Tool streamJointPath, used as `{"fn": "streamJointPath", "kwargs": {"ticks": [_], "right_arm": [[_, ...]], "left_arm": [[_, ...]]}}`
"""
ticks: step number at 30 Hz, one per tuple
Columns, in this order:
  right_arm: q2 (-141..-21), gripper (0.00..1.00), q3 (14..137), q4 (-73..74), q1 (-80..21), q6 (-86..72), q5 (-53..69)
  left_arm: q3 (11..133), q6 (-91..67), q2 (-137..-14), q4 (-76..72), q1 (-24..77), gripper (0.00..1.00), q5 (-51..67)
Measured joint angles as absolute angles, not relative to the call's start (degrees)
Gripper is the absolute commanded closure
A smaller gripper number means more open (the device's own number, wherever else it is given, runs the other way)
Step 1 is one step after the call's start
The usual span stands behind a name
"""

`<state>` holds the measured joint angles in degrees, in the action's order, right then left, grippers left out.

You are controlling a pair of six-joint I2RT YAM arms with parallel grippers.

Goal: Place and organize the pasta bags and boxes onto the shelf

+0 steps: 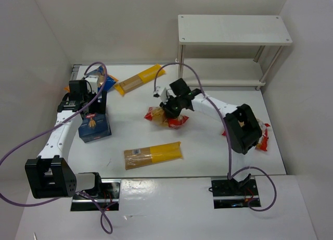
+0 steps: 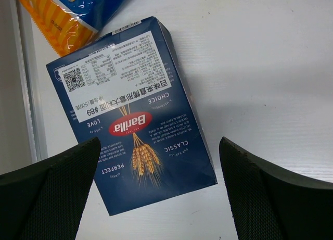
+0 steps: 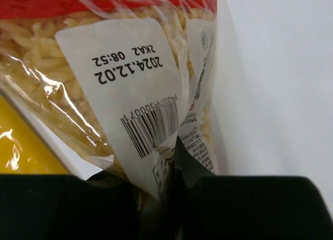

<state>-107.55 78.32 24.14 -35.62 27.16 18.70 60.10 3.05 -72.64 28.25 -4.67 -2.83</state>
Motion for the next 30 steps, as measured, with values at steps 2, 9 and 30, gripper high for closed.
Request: {"fn": "streamJointPath", "kwargs": {"ticks": [2,9,30], "right_arm": [[-105.95,1.00,77.89,26.24,-31.99,24.97,21.17],[-98.80,1.00,74.91,28.91,-23.75,21.12,24.82],[-75.55,1.00,65.36,24.27,-18.50,8.32,10.59]], "left_arm": [[60.10,3.05,-72.62,28.25,-4.67,0.00,-2.72],[60.10,3.05,-72.55,28.25,-4.67,0.00,-2.72],[60.10,3.05,-72.25,28.25,-4.67,0.00,-2.72]]}}
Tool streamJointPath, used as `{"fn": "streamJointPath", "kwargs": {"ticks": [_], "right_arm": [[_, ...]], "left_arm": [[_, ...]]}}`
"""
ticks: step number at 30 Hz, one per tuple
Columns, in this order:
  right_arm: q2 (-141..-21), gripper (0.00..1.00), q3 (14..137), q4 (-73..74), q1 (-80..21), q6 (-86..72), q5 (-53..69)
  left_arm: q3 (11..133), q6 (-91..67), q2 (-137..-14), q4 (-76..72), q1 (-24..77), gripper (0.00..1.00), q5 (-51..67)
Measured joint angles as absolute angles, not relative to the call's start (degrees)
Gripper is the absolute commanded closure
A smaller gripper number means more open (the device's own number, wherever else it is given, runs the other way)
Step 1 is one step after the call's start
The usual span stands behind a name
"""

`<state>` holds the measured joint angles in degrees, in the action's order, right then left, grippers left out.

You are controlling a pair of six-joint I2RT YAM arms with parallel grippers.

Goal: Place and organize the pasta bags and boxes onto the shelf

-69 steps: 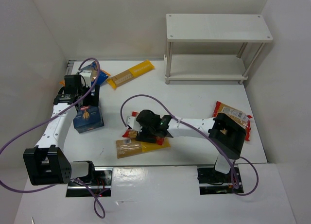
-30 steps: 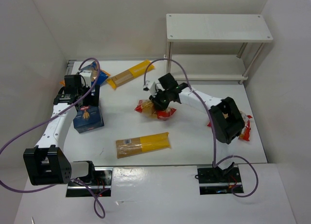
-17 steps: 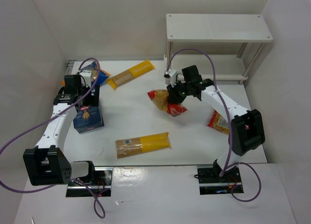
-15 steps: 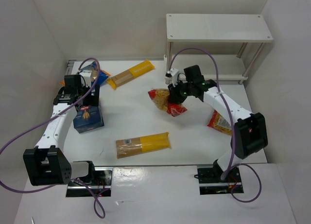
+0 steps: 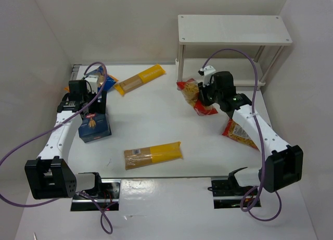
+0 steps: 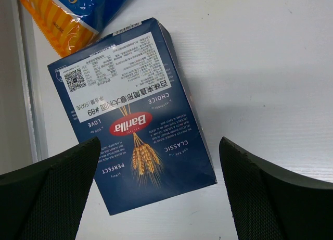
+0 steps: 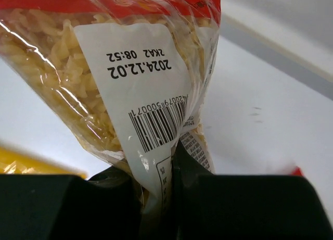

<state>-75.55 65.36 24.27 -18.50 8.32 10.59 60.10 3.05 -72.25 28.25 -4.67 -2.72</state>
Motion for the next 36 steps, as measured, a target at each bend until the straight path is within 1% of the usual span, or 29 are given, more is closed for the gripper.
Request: {"fn": "streamJointPath", "kwargs": {"ticks": [7,13,18,26,36], "right_arm": [[-76.44,1.00,64.23,19.16,-18.48,8.23,-9.26],[-81.38,1.00,62.17,12.80,-18.33,12.21,-22.02],[-87.22,1.00,62.11,6.20,-17.74,17.04,-28.73],[-94.78,1.00,62.13,-4.29,-15.68,25.71,-36.27],[-100.20,1.00,62.78,-18.06,-15.07,39.20,-43.09]], "left_arm": [[60.10,3.05,-72.25,28.25,-4.67,0.00,-2.70],[60.10,3.05,-72.25,28.25,-4.67,0.00,-2.72],[60.10,3.05,-72.25,28.25,-4.67,0.00,-2.74],[60.10,3.07,-72.25,28.25,-4.67,0.00,-2.76],[60.10,3.07,-72.25,28.25,-4.67,0.00,-2.76]]}}
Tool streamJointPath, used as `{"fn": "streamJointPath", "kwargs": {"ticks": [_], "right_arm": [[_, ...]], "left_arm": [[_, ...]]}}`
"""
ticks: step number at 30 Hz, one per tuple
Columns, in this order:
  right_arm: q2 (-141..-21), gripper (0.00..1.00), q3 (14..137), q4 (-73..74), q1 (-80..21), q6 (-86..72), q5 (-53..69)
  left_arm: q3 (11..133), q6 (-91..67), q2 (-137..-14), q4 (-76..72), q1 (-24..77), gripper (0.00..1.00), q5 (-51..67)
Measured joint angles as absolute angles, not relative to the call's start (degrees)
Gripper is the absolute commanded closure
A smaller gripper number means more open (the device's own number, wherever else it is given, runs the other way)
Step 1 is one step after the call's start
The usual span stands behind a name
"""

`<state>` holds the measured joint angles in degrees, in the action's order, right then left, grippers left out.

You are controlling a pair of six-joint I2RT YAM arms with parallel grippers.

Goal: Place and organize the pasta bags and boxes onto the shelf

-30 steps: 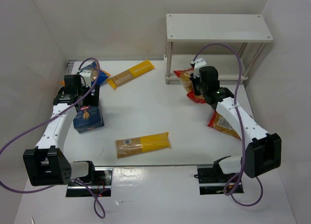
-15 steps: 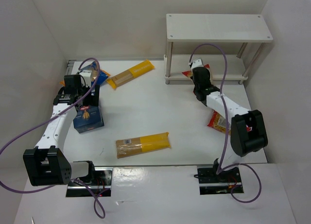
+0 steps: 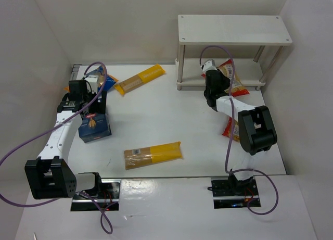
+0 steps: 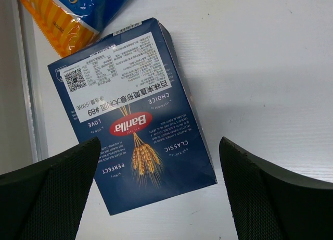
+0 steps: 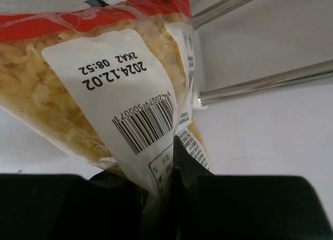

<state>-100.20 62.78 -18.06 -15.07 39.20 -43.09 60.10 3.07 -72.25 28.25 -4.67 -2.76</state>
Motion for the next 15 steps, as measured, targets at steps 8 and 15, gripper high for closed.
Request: {"fn": "streamJointPath", "kwargs": {"ticks": [8,15], "right_arm": [[-106.91,1.00,63.35,-29.98,-15.05,50.78,-47.27],[-111.20,1.00,63.94,-38.28,-14.13,58.46,-48.97]], "left_arm": [[60.10,3.07,-72.25,28.25,-4.67,0.00,-2.76],[60.10,3.07,-72.23,28.25,-4.67,0.00,-2.76]]}}
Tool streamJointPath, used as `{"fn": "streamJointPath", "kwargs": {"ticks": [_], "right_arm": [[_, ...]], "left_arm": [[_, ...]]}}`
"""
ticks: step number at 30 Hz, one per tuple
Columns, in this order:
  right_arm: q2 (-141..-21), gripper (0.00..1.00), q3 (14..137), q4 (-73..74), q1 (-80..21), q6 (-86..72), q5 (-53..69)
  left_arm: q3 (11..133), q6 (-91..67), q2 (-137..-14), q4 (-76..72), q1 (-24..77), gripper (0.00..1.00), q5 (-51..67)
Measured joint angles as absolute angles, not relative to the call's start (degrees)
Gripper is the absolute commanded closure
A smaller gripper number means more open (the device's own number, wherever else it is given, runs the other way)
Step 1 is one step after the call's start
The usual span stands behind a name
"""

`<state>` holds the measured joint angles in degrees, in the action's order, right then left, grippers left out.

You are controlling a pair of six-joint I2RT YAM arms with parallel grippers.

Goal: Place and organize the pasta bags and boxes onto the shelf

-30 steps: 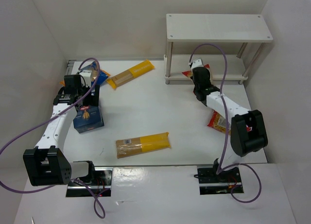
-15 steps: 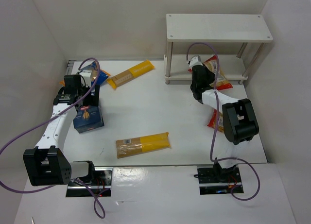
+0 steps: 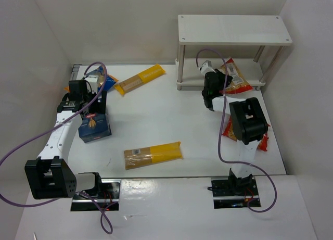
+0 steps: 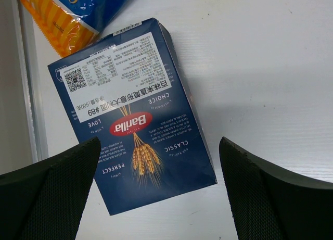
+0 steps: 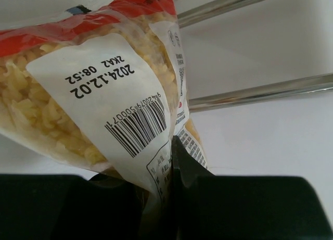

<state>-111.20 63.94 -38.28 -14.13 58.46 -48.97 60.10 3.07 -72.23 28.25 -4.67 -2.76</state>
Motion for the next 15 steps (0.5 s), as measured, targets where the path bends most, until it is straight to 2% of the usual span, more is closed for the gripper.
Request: {"fn": "streamJointPath", "kwargs": {"ticks": [15], "right_arm": [[-117.60,1.00,73.21,-41.04,-8.97,61.63,-50.43]], "left_arm": [[60.10,3.07,-72.23,28.25,-4.67,0.00,-2.81]]}}
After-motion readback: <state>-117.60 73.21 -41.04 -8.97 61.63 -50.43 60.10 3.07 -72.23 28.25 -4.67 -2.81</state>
